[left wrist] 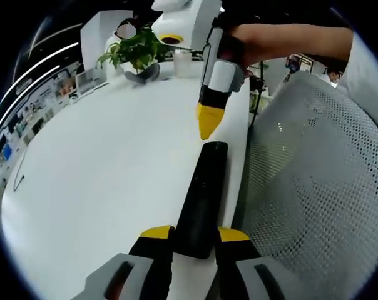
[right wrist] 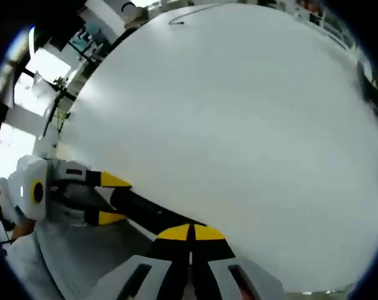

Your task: Press the specified remote control buttons in sequence, fully releasing each button before pressing the next.

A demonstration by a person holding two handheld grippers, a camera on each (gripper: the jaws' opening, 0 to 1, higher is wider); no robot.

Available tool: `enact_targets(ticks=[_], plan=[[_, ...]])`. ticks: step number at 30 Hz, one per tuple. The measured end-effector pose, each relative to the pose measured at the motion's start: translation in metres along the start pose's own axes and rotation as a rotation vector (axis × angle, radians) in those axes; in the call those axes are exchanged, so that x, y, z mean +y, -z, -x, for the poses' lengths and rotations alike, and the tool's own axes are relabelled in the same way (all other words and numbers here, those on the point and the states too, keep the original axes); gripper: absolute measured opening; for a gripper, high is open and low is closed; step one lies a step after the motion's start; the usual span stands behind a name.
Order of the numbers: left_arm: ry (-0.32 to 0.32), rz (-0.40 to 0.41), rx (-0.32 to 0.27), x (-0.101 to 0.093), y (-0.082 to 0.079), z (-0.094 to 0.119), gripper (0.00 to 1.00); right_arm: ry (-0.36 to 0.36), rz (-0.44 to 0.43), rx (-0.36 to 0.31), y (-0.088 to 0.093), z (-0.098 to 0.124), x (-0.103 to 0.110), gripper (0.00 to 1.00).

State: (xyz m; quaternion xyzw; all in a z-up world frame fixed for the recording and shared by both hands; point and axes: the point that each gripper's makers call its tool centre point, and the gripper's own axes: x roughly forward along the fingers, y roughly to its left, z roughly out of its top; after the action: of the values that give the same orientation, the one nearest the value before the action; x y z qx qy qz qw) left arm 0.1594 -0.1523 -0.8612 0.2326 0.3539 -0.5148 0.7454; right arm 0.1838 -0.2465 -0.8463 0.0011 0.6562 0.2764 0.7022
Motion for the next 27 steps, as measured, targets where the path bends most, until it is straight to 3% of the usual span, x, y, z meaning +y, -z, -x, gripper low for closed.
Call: enact_targets(ticks=[4,14,19,24,27], plan=[[0.0,0.01,0.003,0.0,0.0,0.0,0.25,0.005,-0.031,0.035,0.007,-0.005,-0.002,0.0],[0.021,0.07,0.0,-0.001,-0.001,0.001,0.26,0.004,-0.067,0.037,0.007,-0.006,-0.005,0.0],[0.012,0.007,0.003,-0.003,0.001,0.0,0.26,0.023,-0.066,0.046,0.01,-0.005,-0.006,0.0],[0.025,0.021,0.005,-0.004,0.001,0.001,0.25,-0.01,-0.102,0.04,0.01,-0.003,-0.003,0.0],[0.024,-0.003,0.005,-0.005,0.001,0.0,0.25,0.011,-0.093,0.04,0.01,-0.004,-0.005,0.0]])
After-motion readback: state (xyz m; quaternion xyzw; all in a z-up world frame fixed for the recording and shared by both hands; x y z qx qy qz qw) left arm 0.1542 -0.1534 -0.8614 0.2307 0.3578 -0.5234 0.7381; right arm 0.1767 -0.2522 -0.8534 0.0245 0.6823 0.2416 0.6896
